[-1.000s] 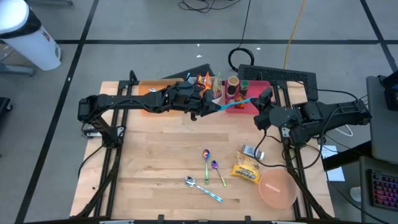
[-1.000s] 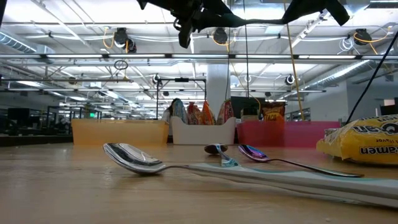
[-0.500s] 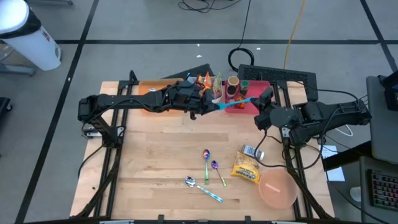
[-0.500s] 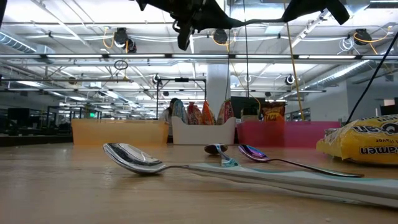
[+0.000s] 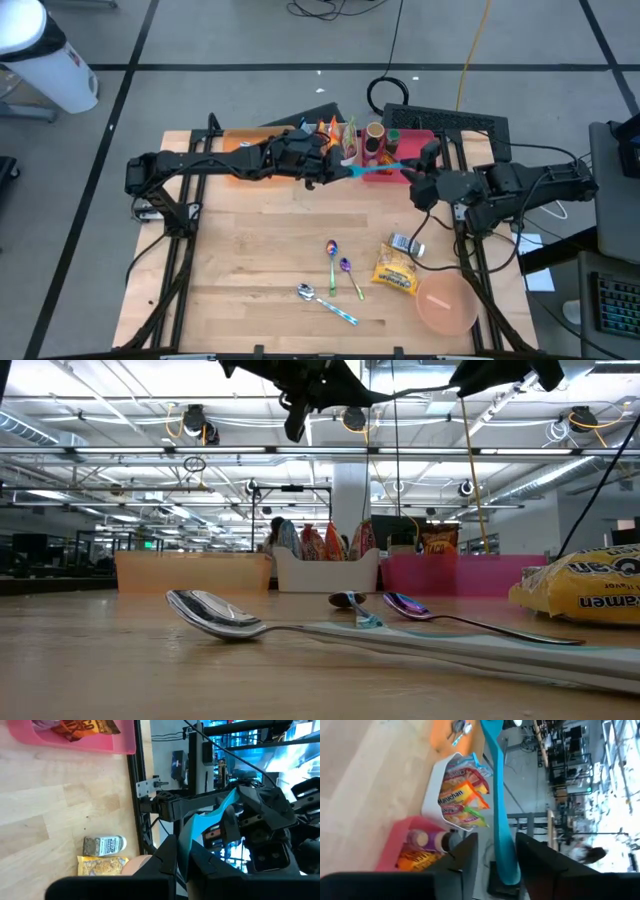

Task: Pick & Place Food Item
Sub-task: Put the blue baby spoon into the orange bin

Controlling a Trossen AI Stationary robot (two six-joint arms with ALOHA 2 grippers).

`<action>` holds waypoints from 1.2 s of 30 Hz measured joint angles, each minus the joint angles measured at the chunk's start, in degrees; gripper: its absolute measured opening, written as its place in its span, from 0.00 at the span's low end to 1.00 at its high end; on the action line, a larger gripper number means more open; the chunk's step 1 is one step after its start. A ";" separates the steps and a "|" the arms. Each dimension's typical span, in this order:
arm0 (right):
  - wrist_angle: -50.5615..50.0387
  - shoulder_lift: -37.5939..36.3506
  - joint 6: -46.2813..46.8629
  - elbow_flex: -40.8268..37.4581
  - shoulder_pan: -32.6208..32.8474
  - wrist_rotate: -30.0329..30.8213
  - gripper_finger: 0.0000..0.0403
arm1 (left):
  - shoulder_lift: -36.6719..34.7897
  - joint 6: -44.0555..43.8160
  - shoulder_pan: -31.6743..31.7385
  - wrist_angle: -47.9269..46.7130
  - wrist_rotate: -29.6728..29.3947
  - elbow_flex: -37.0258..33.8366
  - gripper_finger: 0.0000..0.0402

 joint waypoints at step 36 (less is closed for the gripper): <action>-3.09 -8.06 29.15 -0.02 -1.83 -0.31 0.55 | -15.72 22.21 16.85 -35.14 1.46 0.11 0.02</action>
